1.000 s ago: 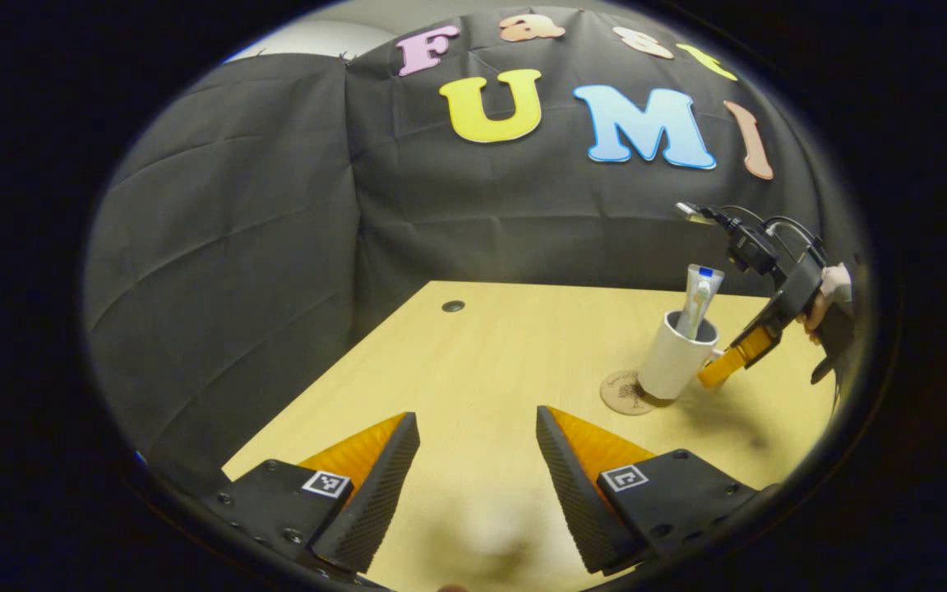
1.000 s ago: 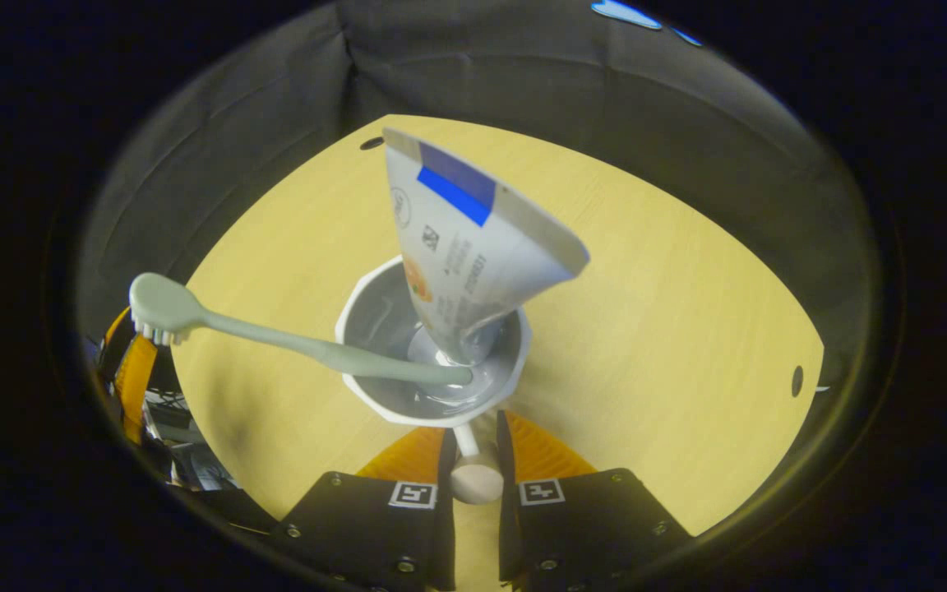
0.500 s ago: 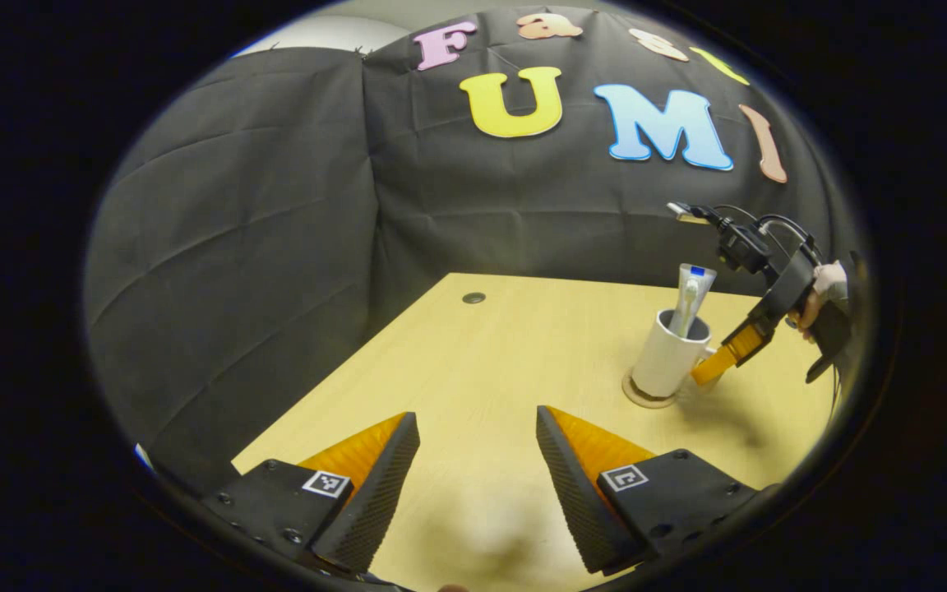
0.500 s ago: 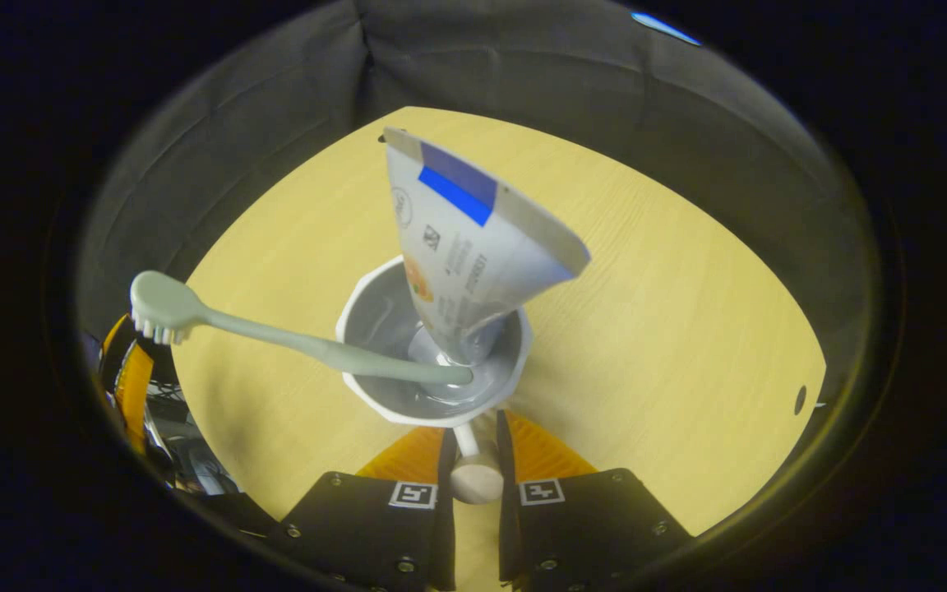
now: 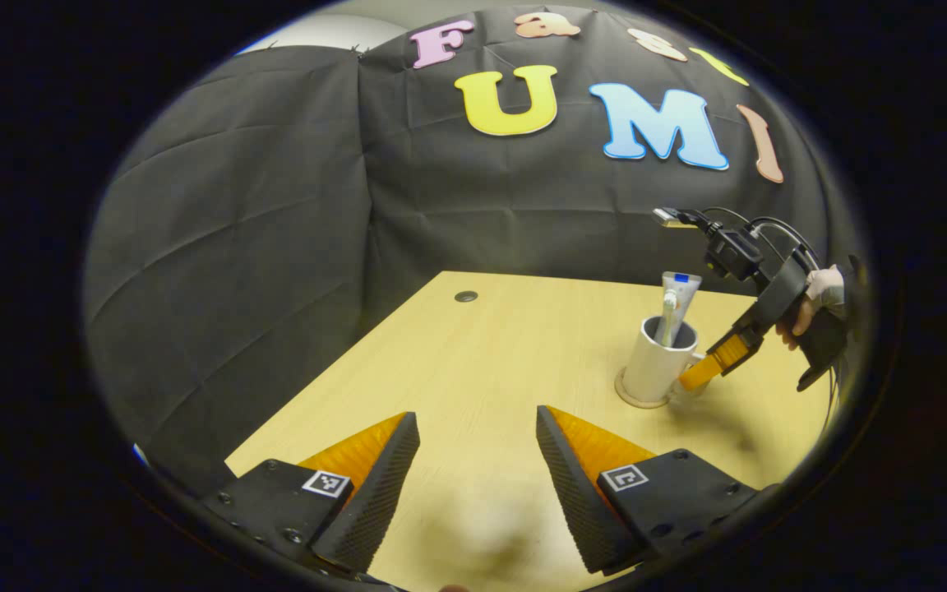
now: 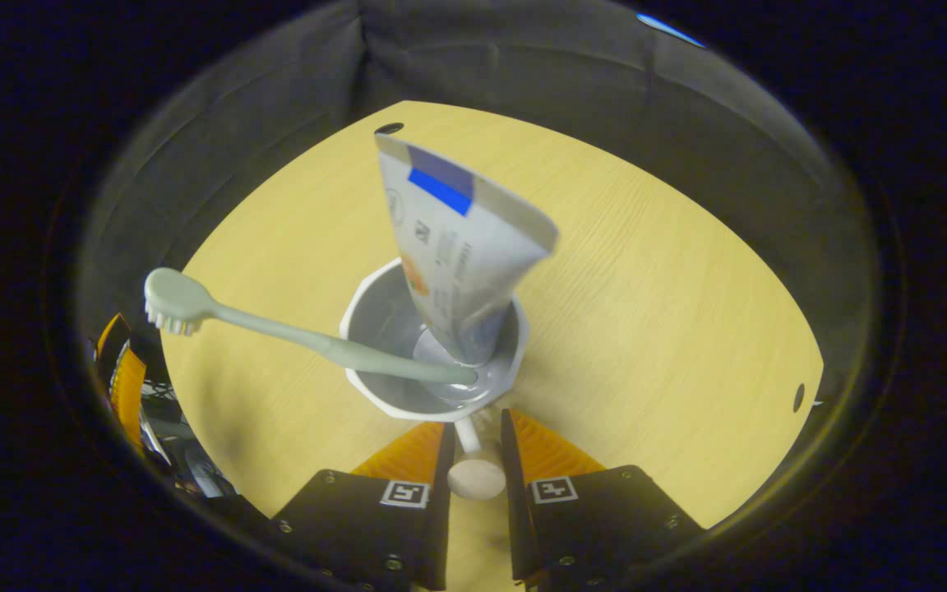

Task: Put the toothbrush and toothpaste on the desktop into the cup, then pick up the cup and place it on the coaster on the desktop.

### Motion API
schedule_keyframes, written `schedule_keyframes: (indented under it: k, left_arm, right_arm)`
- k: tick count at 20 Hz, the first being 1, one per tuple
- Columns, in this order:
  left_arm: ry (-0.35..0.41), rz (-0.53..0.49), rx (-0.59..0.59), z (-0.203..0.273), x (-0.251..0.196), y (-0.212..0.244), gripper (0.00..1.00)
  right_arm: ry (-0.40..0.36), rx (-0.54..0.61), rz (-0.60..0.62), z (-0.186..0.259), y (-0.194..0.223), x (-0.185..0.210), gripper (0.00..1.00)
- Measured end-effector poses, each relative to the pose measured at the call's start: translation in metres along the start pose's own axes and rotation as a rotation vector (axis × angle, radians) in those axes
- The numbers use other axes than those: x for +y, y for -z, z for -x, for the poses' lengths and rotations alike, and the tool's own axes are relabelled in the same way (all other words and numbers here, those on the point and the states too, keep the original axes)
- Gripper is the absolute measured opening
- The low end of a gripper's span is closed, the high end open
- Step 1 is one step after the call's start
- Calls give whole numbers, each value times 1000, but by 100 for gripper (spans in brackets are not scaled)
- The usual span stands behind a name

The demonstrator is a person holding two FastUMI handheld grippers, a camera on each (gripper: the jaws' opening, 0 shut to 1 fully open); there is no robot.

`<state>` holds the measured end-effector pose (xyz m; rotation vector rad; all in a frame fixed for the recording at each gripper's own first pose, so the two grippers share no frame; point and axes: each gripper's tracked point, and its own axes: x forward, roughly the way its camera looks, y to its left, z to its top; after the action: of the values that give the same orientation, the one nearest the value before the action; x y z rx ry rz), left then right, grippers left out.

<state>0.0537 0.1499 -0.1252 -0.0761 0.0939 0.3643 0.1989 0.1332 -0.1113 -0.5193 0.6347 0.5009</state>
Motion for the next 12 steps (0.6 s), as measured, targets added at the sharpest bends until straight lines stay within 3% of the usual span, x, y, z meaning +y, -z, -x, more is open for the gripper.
schedule_keyframes:
  k: [3, 9, 12]
  left_arm:
    - [20, -16, -9, -1, -9, -6, 95]
    - [82, -51, -36, -9, -34, -23, 95]
    - [123, -70, -77, -12, -50, -45, 95]
  right_arm:
    - [-6, -35, -18, 10, -4, -1, 39]
    - [-19, -165, -102, 50, -10, 0, 39]
    - [22, -249, -140, 76, -8, -5, 39]
